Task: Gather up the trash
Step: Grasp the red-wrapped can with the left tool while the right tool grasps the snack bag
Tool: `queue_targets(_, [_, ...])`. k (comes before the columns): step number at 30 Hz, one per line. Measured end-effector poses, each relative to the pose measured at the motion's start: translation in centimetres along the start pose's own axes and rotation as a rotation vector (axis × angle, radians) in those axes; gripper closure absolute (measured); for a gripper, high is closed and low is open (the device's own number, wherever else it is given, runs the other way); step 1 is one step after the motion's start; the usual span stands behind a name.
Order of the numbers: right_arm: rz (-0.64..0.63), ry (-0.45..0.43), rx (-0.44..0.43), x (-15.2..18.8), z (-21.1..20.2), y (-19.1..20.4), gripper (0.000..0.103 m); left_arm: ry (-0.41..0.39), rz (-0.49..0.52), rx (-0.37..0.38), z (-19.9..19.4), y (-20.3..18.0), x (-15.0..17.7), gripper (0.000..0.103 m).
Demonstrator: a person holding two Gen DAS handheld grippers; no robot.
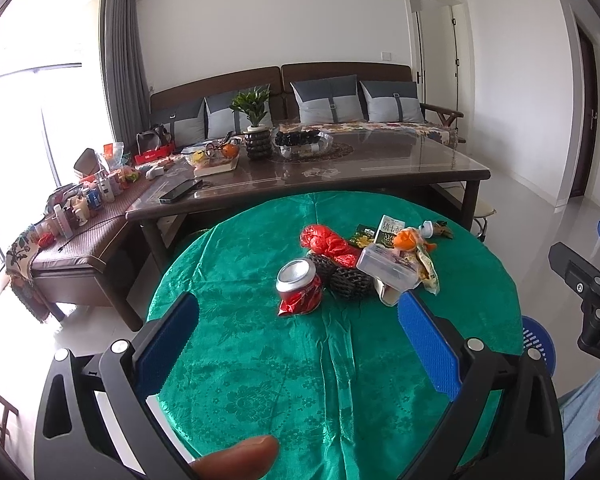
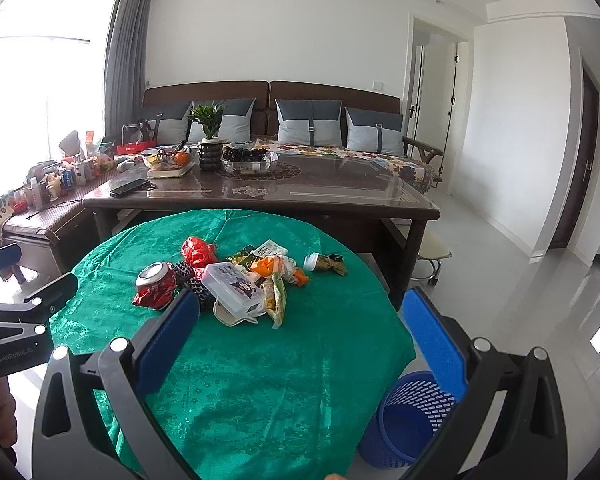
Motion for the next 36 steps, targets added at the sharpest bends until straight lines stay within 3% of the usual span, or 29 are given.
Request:
queue_targets(10, [0.006, 0.010, 0.002, 0.2, 0.5, -0.1, 0.005, 0.020, 0.007, 0.033, 1.4, -0.5, 0.4, 0.005])
queue_targets(14, [0.041, 0.011, -0.032, 0.3, 0.9, -0.7, 0.005, 0.074, -0.040, 0.075, 3.0, 0.4, 1.5, 0.005])
queue_targets(17, [0.054, 0.018, -0.053, 0.6, 1.5, -1.1, 0.005, 0.112, -0.063, 0.031, 4.6, 1.5, 3.0, 0.005])
queue_targets(21, [0.047, 0.036, -0.067, 1.2, 2.7, -1.2, 0.005, 0.169, -0.075, 0.027, 6.9, 2.9, 5.1, 0.005])
queue_targets(26, [0.065, 0.073, -0.117, 2.3, 4.8, -1.8, 0.005, 0.182, -0.113, 0.118, 9.5, 4.3, 6.2, 0.005])
queue_targets(34, [0.109, 0.237, -0.140, 4.2, 10.9, -4.5, 0.005, 0.170, 0.000, 0.233, 15.3, 3.1, 4.2, 0.005])
queue_targets(36, [0.120, 0.293, -0.183, 4.1, 13.1, -4.9, 0.005, 0.171, 0.038, 0.244, 16.9, 3.0, 3.5, 0.005])
Point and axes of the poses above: each gripper's, at about its wrist camera, not at the fingertips, and z roughly the way its jaws point, y to its left, x to its underside, the point moved 1 cm from there along z, roughly the way its jaws point, and after that the axes turned 11 degrees about z, right-handed, at the moved point
